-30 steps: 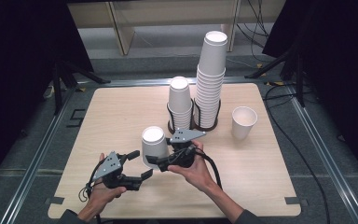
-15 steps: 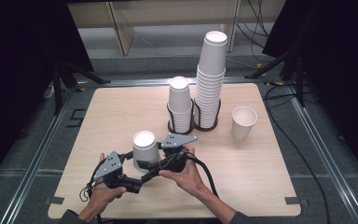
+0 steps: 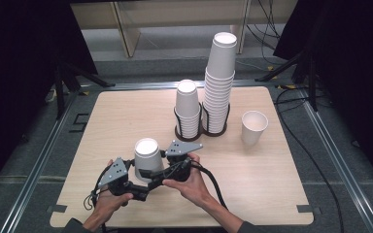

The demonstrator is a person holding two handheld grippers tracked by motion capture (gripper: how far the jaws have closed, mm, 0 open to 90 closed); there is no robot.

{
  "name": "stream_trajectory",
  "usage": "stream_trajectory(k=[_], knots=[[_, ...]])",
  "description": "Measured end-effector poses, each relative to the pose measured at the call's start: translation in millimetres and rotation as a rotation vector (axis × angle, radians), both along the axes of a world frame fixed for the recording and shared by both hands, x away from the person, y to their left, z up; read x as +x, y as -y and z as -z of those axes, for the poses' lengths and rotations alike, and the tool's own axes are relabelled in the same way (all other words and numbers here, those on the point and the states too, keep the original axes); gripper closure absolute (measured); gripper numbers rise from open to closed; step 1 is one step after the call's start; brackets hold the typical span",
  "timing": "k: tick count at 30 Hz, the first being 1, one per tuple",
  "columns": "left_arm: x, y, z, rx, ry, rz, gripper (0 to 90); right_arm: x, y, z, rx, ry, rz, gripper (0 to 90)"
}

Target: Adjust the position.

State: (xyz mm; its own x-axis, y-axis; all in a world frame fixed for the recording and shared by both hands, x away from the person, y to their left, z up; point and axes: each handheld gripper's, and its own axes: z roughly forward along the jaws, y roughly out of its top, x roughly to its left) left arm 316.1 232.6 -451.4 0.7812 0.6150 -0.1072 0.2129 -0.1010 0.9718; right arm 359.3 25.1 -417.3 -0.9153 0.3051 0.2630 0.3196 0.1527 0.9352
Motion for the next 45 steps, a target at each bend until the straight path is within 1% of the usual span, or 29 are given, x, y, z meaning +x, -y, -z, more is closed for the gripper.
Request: stream_trajectory(k=[6, 9, 10, 11, 12, 13, 14, 16, 17, 18, 20, 22, 23, 24, 25, 26, 27, 28, 30, 31, 32, 34, 36, 37, 38, 40, 43, 44, 45], knots=[[-1.0, 0.5, -0.3, 0.014, 0.01, 0.002, 3.3, 2.8, 1.4, 0.2, -0.012, 0.028, 0.005, 16.5], [-1.8, -0.1, -1.1, 0.031, 0.022, 0.0, 5.7, 1.9, 2.0, -1.1, -0.027, 0.02, 0.007, 14.9], [-1.8, -0.5, -1.4, 0.038, 0.028, 0.002, 6.5, 3.0, 1.3, -1.6, -0.031, 0.044, 0.004, 14.5], [-2.1, 0.0, -1.6, 0.025, 0.035, 0.002, 7.0, 2.3, 1.8, -3.0, -0.041, 0.044, 0.004, 14.2], [-2.2, 0.0, -1.9, 0.025, 0.038, 0.003, 7.8, 0.8, 0.9, -4.7, -0.032, 0.015, -0.003, 13.8], [-2.2, -0.1, -2.0, 0.028, 0.04, 0.006, 8.1, 2.6, 1.4, -6.1, -0.039, 0.048, -0.002, 13.8], [-1.3, 0.4, -1.2, 0.024, 0.05, 0.016, 8.3, 2.1, 2.2, -7.3, -0.046, 0.037, -0.005, 13.9], [-2.2, 0.1, -1.0, 0.065, 0.042, 0.015, 8.8, 3.5, 4.4, -10.9, -0.043, 0.047, -0.004, 14.6], [-1.4, 1.2, 0.0, 0.056, 0.047, 0.025, 9.1, 3.0, 5.8, -13.8, -0.038, 0.029, -0.006, 14.8], [-2.3, 1.1, -0.6, 0.076, 0.04, 0.023, 9.3, 4.9, 8.6, -16.3, -0.06, 0.048, -0.004, 14.9], [-2.7, 2.0, -0.7, 0.092, 0.041, 0.038, 9.9, 6.7, 11.4, -21.6, -0.055, 0.05, -0.016, 15.0], [-2.1, 4.2, 1.0, 0.089, 0.054, 0.054, 10.5, 8.0, 16.6, -29.1, -0.096, 0.049, -0.02, 15.1], [-2.9, 3.6, 0.3, 0.111, 0.049, 0.055, 10.8, 8.5, 18.9, -33.3, -0.117, 0.043, -0.026, 15.2], [-2.9, 4.4, 0.8, 0.113, 0.05, 0.061, 11.0, 7.2, 20.1, -35.6, -0.122, 0.011, -0.034, 15.1], [-3.4, 4.3, 0.4, 0.123, 0.044, 0.062, 11.3, 8.7, 21.7, -38.2, -0.129, 0.04, -0.044, 15.1], [-3.5, 4.6, 0.3, 0.133, 0.045, 0.07, 11.6, 8.1, 22.3, -39.5, -0.135, 0.035, -0.044, 15.2], [-3.4, 4.8, 0.4, 0.14, 0.049, 0.076, 11.8, 9.1, 24.4, -41.7, -0.166, 0.038, -0.062, 15.2], [-2.9, 6.3, 1.6, 0.129, 0.057, 0.086, 11.8, 9.0, 25.2, -42.7, -0.181, 0.035, -0.065, 15.2], [-4.3, 5.3, 0.9, 0.167, 0.052, 0.097, 12.0, 9.4, 27.1, -44.5, -0.199, 0.032, -0.083, 15.2], [-4.6, 5.5, 1.4, 0.177, 0.054, 0.103, 12.1, 8.6, 28.3, -45.3, -0.211, 0.01, -0.091, 15.2], [-4.6, 6.1, 2.0, 0.19, 0.058, 0.11, 12.2, 10.0, 29.6, -45.9, -0.223, 0.023, -0.097, 15.3], [-5.4, 7.9, 2.9, 0.189, 0.057, 0.114, 12.4, 8.9, 31.6, -46.9, -0.24, -0.01, -0.109, 15.2], [-6.0, 8.7, 3.1, 0.208, 0.061, 0.124, 12.5, 9.1, 32.1, -47.0, -0.252, -0.013, -0.116, 15.3], [-6.5, 9.4, 3.5, 0.213, 0.063, 0.127, 12.6, 10.9, 32.1, -46.5, -0.25, 0.015, -0.124, 15.3], [-6.1, 10.2, 4.3, 0.22, 0.074, 0.137, 12.6, 9.5, 32.3, -46.5, -0.257, -0.018, -0.121, 15.3], [-7.1, 11.4, 4.6, 0.229, 0.076, 0.148, 12.7, 11.2, 31.4, -44.8, -0.263, 0.007, -0.141, 15.4], [-8.2, 11.0, 4.0, 0.27, 0.072, 0.16, 12.8, 10.8, 30.4, -43.1, -0.282, 0.004, -0.157, 15.6], [-8.4, 11.9, 4.8, 0.263, 0.074, 0.158, 12.9, 9.3, 29.9, -42.6, -0.284, -0.02, -0.163, 15.7], [-7.8, 12.6, 5.9, 0.254, 0.079, 0.163, 12.9, 10.1, 29.8, -42.2, -0.288, -0.007, -0.165, 16.0]])
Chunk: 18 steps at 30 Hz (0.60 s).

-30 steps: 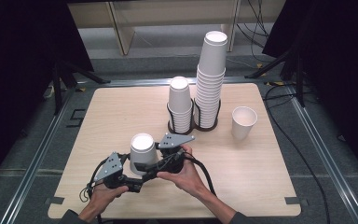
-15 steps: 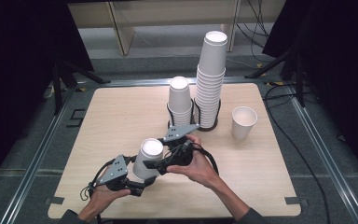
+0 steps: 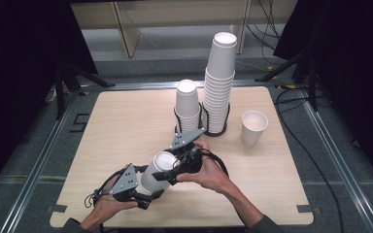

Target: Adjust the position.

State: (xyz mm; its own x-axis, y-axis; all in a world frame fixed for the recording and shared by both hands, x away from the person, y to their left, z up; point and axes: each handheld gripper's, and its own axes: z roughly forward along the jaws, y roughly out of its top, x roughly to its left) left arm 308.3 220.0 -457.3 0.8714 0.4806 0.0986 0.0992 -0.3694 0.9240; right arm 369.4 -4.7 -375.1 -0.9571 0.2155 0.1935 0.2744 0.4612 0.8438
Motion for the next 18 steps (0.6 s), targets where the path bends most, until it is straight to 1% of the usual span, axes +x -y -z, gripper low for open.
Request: stream_trajectory(k=[2, 3, 5, 6, 7, 8, 9, 10, 11, 13, 14, 17, 18], knots=[[-0.2, 0.0, 0.2, 0.004, -0.003, 0.001, 13.0, -0.2, -0.5, 1.2, -0.02, 0.002, -0.01, 16.4], [-0.2, 0.0, 0.1, 0.005, -0.003, 0.003, 13.0, 0.1, -0.9, 2.2, -0.015, -0.001, -0.014, 17.0], [-0.5, -0.1, 0.0, 0.008, -0.002, 0.007, 13.0, -0.2, -0.4, 2.4, -0.022, -0.024, -0.021, 18.6], [-0.6, -0.5, -0.3, 0.015, 0.002, 0.007, 13.0, 0.3, -0.5, 3.3, -0.023, -0.016, -0.023, 19.2], [-1.1, -0.1, -0.2, 0.009, -0.001, 0.008, 13.0, -0.1, -0.7, 3.7, -0.024, -0.034, -0.027, 19.2], [-1.2, 0.0, -0.3, 0.009, 0.001, 0.008, 13.0, -1.0, -0.1, 3.6, -0.031, -0.05, -0.019, 19.5], [-0.8, -0.6, -0.8, 0.018, 0.007, 0.011, 13.0, -0.8, -0.3, 4.1, -0.03, -0.05, -0.023, 20.1], [-0.6, -0.7, -0.9, 0.021, 0.01, 0.013, 13.0, -0.1, -1.1, 5.3, -0.031, -0.038, -0.033, 20.3], [-1.3, -1.3, -1.8, 0.035, 0.008, 0.009, 13.0, 0.5, -0.8, 5.4, -0.04, -0.029, -0.034, 20.6], [-1.8, -0.7, -1.6, 0.025, 0.009, 0.007, 13.0, 1.0, -1.0, 7.0, -0.046, -0.035, -0.04, 20.5], [-1.3, -1.5, -1.9, 0.035, 0.014, 0.006, 13.0, 1.2, -1.1, 7.6, -0.048, -0.033, -0.043, 20.7], [-1.7, -1.2, -1.5, 0.019, 0.01, 0.006, 12.9, 0.7, -1.5, 7.4, -0.043, -0.028, -0.043, 21.4], [-1.0, -2.2, -2.2, 0.031, 0.014, 0.008, 12.7, 0.6, -1.2, 6.9, -0.041, -0.027, -0.046, 21.6]])
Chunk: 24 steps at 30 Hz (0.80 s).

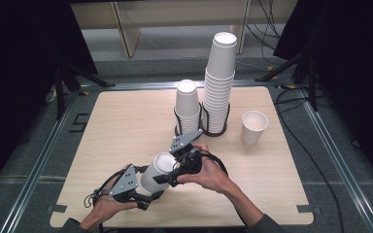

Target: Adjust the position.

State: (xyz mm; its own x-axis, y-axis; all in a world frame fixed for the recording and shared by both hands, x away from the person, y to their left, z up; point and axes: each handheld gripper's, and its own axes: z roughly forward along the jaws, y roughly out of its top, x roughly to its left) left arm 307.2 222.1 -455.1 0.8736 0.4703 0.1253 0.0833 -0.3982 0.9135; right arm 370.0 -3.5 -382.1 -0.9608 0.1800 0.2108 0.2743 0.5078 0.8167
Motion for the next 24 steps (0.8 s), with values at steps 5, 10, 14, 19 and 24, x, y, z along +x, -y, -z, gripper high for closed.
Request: stream_trajectory(k=[5, 10, 14, 19, 24], knots=[[-0.5, 0.8, 1.7, -0.057, 0.015, -0.012, 6.6, 0.5, 2.2, -2.6, 0.019, 0.009, -0.001, 22.6], [1.3, -2.3, 1.0, -0.156, 0.019, -0.026, 5.0, 4.1, 8.5, -5.4, 0.056, -0.006, 0.017, 23.0], [0.5, -6.9, -3.0, -0.161, 0.028, -0.04, 5.5, 7.5, 16.5, -8.5, 0.082, 0.0, 0.038, 23.1], [2.3, -11.9, -5.8, -0.223, 0.031, -0.068, 15.1, 11.6, 30.4, -12.9, 0.11, -0.01, 0.096, 23.1], [3.8, -12.7, -6.5, -0.296, 0.022, -0.071, 14.5, 14.7, 41.7, -15.6, 0.142, -0.009, 0.145, 23.2]])
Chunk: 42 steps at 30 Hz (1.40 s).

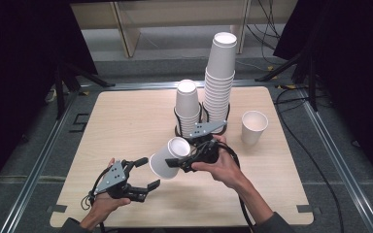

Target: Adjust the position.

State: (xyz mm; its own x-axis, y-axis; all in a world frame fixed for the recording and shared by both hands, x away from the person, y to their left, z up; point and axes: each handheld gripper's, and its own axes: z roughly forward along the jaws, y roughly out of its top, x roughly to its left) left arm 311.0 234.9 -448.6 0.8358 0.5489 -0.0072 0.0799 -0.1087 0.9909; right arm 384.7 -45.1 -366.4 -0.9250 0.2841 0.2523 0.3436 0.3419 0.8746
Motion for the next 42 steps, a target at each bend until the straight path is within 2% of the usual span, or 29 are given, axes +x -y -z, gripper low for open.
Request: stream_trajectory(k=[1, 4, 5, 7, 8, 9, 10, 11, 12, 16, 17, 18, 20, 21, 22, 26, 27, 28, 30, 31, 32, 34, 36, 37, 39, 40, 42], knots=[[-0.9, -1.3, -1.2, 0.01, -0.006, -0.006, 14.5, 0.6, 1.8, -0.8, 0.014, 0.001, 0.005, 23.1], [-0.4, -2.0, -2.1, -0.015, 0.002, -0.002, 14.4, 2.8, 4.7, -1.9, 0.036, 0.016, 0.013, 23.1], [-0.5, -2.5, -2.4, -0.016, 0.003, -0.004, 14.4, 1.7, 4.6, -1.8, 0.044, -0.014, 0.012, 23.1], [-0.7, -2.2, -2.5, -0.022, 0.006, -0.009, 14.4, 3.1, 4.9, -1.9, 0.062, -0.001, 0.01, 23.1], [-0.7, -2.2, -2.6, -0.023, 0.003, -0.01, 14.4, 1.3, 4.2, -2.2, 0.066, -0.029, 0.012, 23.1], [-0.5, -1.9, -2.5, -0.029, -0.001, -0.012, 14.4, 1.9, 2.6, -1.0, 0.083, -0.019, 0.005, 23.1], [0.1, -1.8, -2.6, -0.029, -0.004, -0.018, 14.4, 1.0, 1.6, -1.1, 0.092, -0.028, 0.0, 23.1], [0.2, -0.7, -2.2, -0.043, -0.012, -0.029, 14.4, 0.4, 1.2, -1.7, 0.087, -0.03, -0.003, 23.2], [0.9, -1.1, -2.3, -0.038, -0.017, -0.035, 14.4, 0.9, 0.3, -1.5, 0.084, -0.002, -0.009, 23.1], [2.8, 0.1, -1.1, -0.054, -0.051, -0.039, 8.6, -0.7, -3.2, -0.2, 0.095, -0.019, -0.026, 23.2], [3.5, 0.8, -1.0, -0.058, -0.06, -0.04, 6.3, -1.6, -3.8, 0.4, 0.094, -0.035, -0.03, 23.2], [4.3, 1.8, -0.8, -0.059, -0.058, -0.053, 4.2, 0.5, -4.0, 1.7, 0.097, -0.007, -0.036, 23.2], [4.8, 2.8, -0.9, -0.059, -0.055, -0.06, 0.0, 0.3, -5.9, 3.5, 0.109, -0.013, -0.046, 23.2], [4.8, 2.8, -0.9, -0.054, -0.047, -0.058, 0.0, -0.9, -7.4, 4.6, 0.112, -0.035, -0.056, 23.3], [4.4, 3.4, -0.7, -0.05, -0.038, -0.054, 0.0, -0.1, -7.9, 5.8, 0.107, -0.01, -0.054, 23.2], [2.4, 6.0, -0.8, -0.037, -0.017, -0.039, 0.0, -4.4, -14.6, 9.2, 0.117, -0.071, -0.071, 23.2], [2.4, 6.2, -0.6, -0.036, -0.02, -0.037, 0.1, -3.1, -17.2, 10.0, 0.126, -0.043, -0.084, 23.3], [2.3, 6.2, -0.3, -0.034, -0.028, -0.034, 0.2, -4.1, -18.6, 10.1, 0.129, -0.052, -0.088, 23.2], [2.8, 8.1, 0.9, -0.049, -0.025, -0.03, 0.0, -4.9, -21.5, 9.9, 0.125, -0.036, -0.1, 23.2], [3.1, 8.2, 1.3, -0.053, -0.018, -0.024, 0.0, -5.4, -22.8, 10.4, 0.132, -0.045, -0.106, 23.3], [2.0, 7.0, 0.4, -0.029, -0.02, -0.032, 0.0, -5.1, -23.7, 11.5, 0.14, -0.044, -0.109, 23.2], [2.1, 6.7, 0.7, -0.024, -0.009, -0.025, 0.4, -5.0, -23.6, 11.9, 0.128, -0.044, -0.104, 23.2], [2.9, 8.2, 1.8, -0.042, 0.0, -0.018, 0.7, -4.7, -24.0, 12.7, 0.129, -0.05, -0.106, 23.2], [1.5, 7.4, 1.1, -0.015, -0.009, -0.03, 1.0, -5.7, -24.2, 12.6, 0.127, -0.072, -0.107, 23.2], [0.8, 7.4, 1.1, -0.011, -0.006, -0.02, 3.1, -4.7, -24.9, 14.0, 0.127, -0.053, -0.111, 23.2], [0.6, 7.3, 1.2, -0.007, -0.009, -0.019, 4.7, -4.6, -25.3, 14.7, 0.135, -0.058, -0.115, 23.2], [1.0, 7.4, 0.8, -0.004, -0.008, -0.015, 6.0, -4.5, -23.2, 14.0, 0.121, -0.073, -0.111, 23.1]])
